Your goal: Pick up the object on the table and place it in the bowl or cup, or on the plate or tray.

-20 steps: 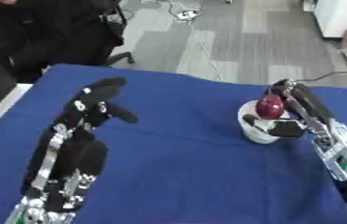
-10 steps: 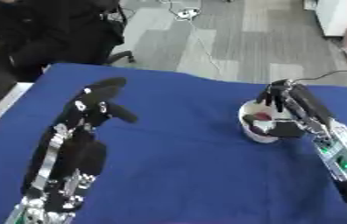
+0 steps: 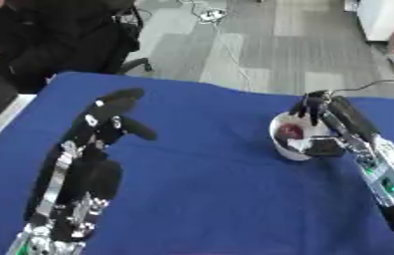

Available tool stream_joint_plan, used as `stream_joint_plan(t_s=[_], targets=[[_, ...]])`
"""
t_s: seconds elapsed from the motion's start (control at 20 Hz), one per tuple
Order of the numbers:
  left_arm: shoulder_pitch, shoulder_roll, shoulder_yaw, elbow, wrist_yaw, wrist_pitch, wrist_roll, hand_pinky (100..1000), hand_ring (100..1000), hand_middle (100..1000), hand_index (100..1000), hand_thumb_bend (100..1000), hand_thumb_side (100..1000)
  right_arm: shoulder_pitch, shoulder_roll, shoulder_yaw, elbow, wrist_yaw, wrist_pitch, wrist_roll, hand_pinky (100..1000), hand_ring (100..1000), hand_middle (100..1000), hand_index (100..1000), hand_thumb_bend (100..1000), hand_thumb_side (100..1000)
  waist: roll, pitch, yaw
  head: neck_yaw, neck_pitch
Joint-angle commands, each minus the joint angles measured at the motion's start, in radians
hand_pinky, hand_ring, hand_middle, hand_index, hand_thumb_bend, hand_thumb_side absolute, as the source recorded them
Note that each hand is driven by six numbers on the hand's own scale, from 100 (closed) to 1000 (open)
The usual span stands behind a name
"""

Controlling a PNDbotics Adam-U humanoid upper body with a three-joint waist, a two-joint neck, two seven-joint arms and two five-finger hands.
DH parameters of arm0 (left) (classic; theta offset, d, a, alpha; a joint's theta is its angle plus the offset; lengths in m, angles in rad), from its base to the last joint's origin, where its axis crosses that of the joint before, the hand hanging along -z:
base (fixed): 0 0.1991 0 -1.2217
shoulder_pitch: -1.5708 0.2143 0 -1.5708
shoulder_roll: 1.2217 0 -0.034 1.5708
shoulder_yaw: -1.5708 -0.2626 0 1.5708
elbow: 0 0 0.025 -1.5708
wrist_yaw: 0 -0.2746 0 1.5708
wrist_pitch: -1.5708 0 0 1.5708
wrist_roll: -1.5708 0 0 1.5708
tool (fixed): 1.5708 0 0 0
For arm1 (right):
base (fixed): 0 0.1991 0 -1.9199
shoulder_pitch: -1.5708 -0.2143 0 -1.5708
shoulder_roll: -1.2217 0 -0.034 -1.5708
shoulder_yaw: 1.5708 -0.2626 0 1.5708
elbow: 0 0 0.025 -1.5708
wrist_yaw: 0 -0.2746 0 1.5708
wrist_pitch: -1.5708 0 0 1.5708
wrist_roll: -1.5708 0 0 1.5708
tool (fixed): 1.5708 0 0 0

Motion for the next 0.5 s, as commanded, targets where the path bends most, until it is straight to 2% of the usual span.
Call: stream_joint_plan(t_s=[0.05, 0.15, 0.25, 0.35, 0.5], targets=[[0.001, 0.008, 0.006, -0.020, 0.003, 0.001, 0.000, 604, 594, 831, 854, 191, 756, 0.001, -0.027, 0.015, -0.070, -0.052, -0.013, -0.005, 100, 320, 444, 613, 603, 605, 0.006, -0.031, -0.007, 0.010, -0.001], [0.007, 0.009, 0.007, -0.020, 0.001, 0.003, 0.001, 604, 594, 831, 853, 190, 756, 0.023, -0.041, 0.037, -0.135, -0.120, -0.014, -0.006, 100, 304, 421, 597, 603, 613, 0.007, -0.038, -0.016, 0.016, -0.009], [0.013, 0.012, 0.009, -0.020, -0.001, 0.004, 0.003, 606, 596, 831, 853, 190, 755, 0.058, -0.063, 0.066, -0.237, -0.218, -0.005, -0.015, 100, 296, 408, 585, 600, 631, 0.008, -0.047, -0.028, 0.027, -0.032], [0.017, 0.014, 0.012, -0.020, -0.004, 0.005, 0.005, 606, 596, 832, 853, 190, 754, 0.099, -0.091, 0.095, -0.351, -0.321, 0.027, -0.010, 100, 296, 407, 585, 594, 634, 0.009, -0.056, -0.037, 0.041, -0.056], [0.026, 0.019, 0.016, -0.020, -0.009, 0.007, 0.008, 608, 598, 832, 853, 188, 752, 0.180, -0.123, 0.116, -0.545, -0.469, 0.081, 0.011, 100, 295, 399, 582, 569, 664, 0.013, -0.071, -0.062, 0.074, -0.109]])
